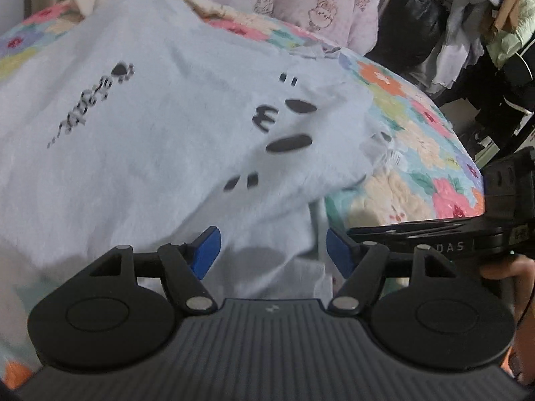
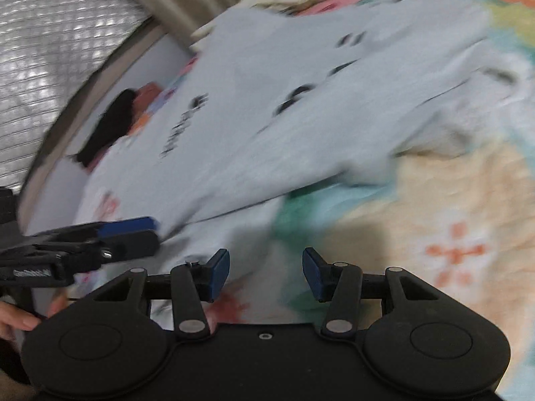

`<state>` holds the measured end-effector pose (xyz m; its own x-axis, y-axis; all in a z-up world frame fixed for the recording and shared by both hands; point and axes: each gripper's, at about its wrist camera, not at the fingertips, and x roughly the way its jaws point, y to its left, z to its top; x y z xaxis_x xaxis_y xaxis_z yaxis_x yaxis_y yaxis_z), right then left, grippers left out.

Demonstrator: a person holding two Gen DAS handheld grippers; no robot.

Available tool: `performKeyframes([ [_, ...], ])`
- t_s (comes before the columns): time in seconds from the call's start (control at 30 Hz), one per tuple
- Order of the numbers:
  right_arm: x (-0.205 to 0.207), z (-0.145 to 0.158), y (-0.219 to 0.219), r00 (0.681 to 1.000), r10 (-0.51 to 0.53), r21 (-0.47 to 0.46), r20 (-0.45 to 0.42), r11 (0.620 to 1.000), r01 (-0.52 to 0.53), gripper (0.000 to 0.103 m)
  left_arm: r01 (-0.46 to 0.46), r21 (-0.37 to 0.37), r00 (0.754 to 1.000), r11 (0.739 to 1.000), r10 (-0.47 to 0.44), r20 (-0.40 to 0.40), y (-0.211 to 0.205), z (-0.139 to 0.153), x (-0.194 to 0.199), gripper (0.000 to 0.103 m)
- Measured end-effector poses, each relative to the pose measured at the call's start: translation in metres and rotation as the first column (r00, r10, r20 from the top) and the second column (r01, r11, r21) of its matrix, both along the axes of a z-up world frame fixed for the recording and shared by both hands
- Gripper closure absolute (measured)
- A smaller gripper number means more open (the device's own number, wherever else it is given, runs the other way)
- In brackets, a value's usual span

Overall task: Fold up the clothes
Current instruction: 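Lay the sweatshirt face up and grasp its hem with both grippers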

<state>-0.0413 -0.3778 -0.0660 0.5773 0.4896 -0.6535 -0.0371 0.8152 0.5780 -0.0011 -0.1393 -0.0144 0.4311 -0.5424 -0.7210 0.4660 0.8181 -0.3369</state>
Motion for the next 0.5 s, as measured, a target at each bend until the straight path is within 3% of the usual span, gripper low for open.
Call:
performKeyframes([
  [0.07, 0.007, -0.009, 0.01, 1.0, -0.023, 0.009, 0.012, 1.0, 0.023, 0.05, -0.013, 0.022, 1.0, 1.0, 0.014, -0.01, 0.003, -0.005, -0.004, 0.036],
  [0.1, 0.009, -0.011, 0.017, 0.999, -0.043, -0.036, 0.031, 0.998, 0.044, 0.07, -0.019, 0.031, 1.0, 0.999, 0.02, -0.011, 0.005, -0.007, -0.005, 0.036],
  [0.13, 0.011, -0.012, 0.023, 0.997, -0.061, -0.086, 0.053, 0.994, 0.065, 0.099, -0.027, 0.044, 1.0, 0.999, 0.027, -0.007, 0.007, -0.008, -0.005, 0.037],
  [0.23, 0.004, 0.0, 0.036, 0.988, -0.035, -0.156, 0.148, 0.986, 0.059, 0.099, -0.013, 0.052, 1.0, 0.999, 0.011, 0.027, 0.007, -0.004, -0.008, 0.037],
  [0.37, -0.012, 0.031, 0.019, 0.977, -0.018, 0.001, 0.212, 1.0, 0.018, 0.099, 0.095, -0.072, 0.995, 0.993, -0.093, 0.033, 0.008, 0.006, -0.014, 0.037],
  [0.43, -0.02, 0.046, 0.014, 0.973, -0.006, -0.006, 0.232, 1.0, 0.007, 0.099, 0.149, -0.149, 0.989, 0.978, -0.149, 0.011, 0.005, 0.007, -0.015, 0.035],
  [0.5, -0.029, 0.053, 0.008, 0.974, -0.012, -0.006, 0.227, 1.0, 0.013, 0.099, 0.197, -0.159, 0.98, 0.967, -0.195, 0.032, -0.002, 0.009, -0.019, 0.035],
])
